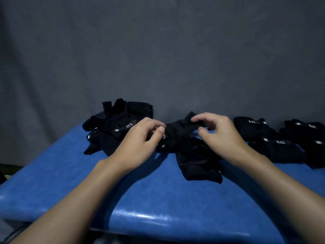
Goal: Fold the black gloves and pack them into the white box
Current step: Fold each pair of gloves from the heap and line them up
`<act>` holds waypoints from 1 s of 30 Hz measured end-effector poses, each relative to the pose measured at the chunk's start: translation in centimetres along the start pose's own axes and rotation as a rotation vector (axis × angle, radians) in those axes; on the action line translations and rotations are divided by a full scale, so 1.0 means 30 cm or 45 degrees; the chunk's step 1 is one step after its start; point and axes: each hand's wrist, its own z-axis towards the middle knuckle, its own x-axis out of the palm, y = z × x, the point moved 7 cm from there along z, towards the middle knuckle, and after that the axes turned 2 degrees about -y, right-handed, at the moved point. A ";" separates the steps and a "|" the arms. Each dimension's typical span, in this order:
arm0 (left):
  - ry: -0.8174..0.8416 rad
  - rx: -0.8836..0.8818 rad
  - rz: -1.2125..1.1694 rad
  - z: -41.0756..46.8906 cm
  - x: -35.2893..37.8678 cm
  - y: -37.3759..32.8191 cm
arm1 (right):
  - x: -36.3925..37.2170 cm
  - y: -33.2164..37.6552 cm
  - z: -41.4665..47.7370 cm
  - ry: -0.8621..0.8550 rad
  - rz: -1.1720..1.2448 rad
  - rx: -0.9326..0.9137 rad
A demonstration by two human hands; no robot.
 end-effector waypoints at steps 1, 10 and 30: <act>0.025 -0.001 0.020 0.001 0.013 0.004 | -0.004 -0.013 -0.009 0.000 0.017 0.017; 0.210 -0.115 0.238 -0.006 0.124 0.019 | -0.032 -0.098 -0.062 -0.049 0.047 0.049; 0.404 0.093 0.508 0.144 0.226 0.051 | -0.008 -0.163 -0.112 0.185 -0.298 0.223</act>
